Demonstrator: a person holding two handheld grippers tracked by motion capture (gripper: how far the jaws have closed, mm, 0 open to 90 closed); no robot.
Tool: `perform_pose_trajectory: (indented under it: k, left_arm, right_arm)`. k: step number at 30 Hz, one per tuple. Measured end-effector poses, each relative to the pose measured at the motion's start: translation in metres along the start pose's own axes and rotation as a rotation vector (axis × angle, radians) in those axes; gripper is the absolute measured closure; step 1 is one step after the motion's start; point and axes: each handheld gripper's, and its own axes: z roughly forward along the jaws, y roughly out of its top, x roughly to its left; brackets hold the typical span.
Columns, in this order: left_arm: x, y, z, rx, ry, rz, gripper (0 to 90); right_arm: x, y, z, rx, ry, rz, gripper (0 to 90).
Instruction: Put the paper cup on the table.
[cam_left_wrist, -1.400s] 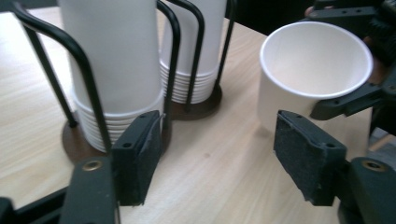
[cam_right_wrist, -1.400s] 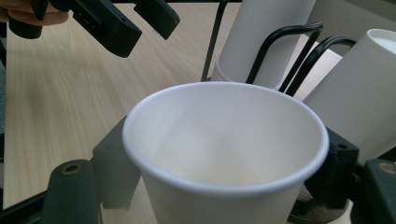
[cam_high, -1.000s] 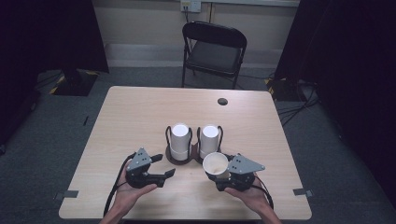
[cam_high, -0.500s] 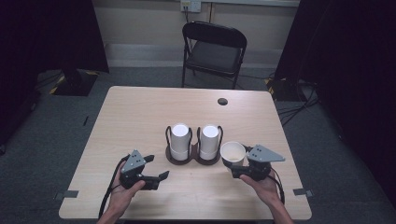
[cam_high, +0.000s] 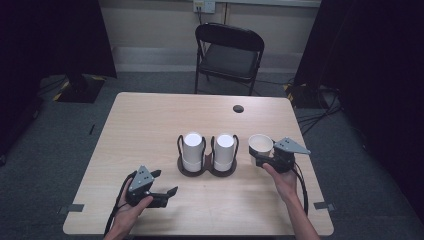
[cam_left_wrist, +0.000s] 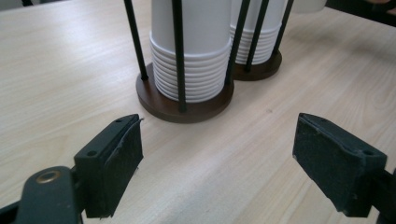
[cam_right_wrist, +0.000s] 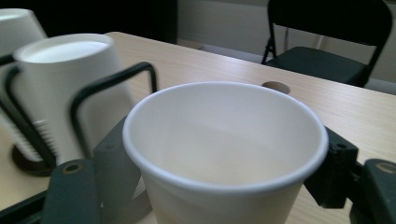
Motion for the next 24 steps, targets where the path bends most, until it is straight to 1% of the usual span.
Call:
perform_pose_trajectory:
  k: [2, 3, 5, 8, 11, 14, 16, 17, 20, 21, 24]
  left_arm:
    - [0.000, 0.000, -0.002, -0.006, 0.003, 0.005, 15.8]
    - [0.000, -0.001, -0.003, -0.007, 0.006, 0.009, 15.8]
    - [0.000, -0.002, -0.002, -0.006, 0.010, 0.004, 15.8]
    - [0.000, -0.003, -0.002, -0.009, 0.015, -0.002, 15.9]
    - [0.001, -0.004, -0.004, -0.015, 0.025, -0.002, 16.0]
    - [0.001, -0.004, -0.006, -0.018, 0.033, -0.010, 16.0]
    - [0.001, -0.005, -0.006, -0.019, 0.037, -0.015, 16.0]
    - [0.001, -0.005, -0.006, -0.016, 0.038, -0.012, 16.0]
    - [0.002, -0.006, -0.004, -0.013, 0.040, -0.014, 16.1]
    - [0.002, -0.006, -0.004, -0.009, 0.041, -0.012, 16.1]
    - [0.000, -0.006, -0.004, -0.013, 0.036, -0.012, 16.1]
  right_arm:
    - [-0.005, -0.002, 0.008, -0.006, -0.020, 0.018, 25.1]
    - [-0.006, -0.004, 0.011, -0.017, -0.032, 0.021, 25.1]
    - [-0.009, -0.007, 0.018, -0.027, -0.046, 0.030, 25.1]
    - [-0.011, -0.009, 0.027, -0.023, -0.054, 0.048, 25.1]
    - [-0.011, -0.009, 0.035, -0.013, -0.072, 0.049, 25.1]
    - [-0.012, -0.010, 0.044, -0.003, -0.082, 0.048, 25.0]
    - [-0.012, -0.014, 0.048, -0.004, -0.089, 0.049, 24.9]
    - [-0.013, -0.016, 0.051, 0.003, -0.097, 0.048, 24.8]
    - [-0.015, -0.021, 0.056, 0.011, -0.110, 0.066, 24.8]
    - [-0.015, -0.022, 0.058, 0.010, -0.117, 0.066, 24.8]
    - [-0.016, -0.024, 0.060, -0.001, -0.116, 0.072, 24.6]
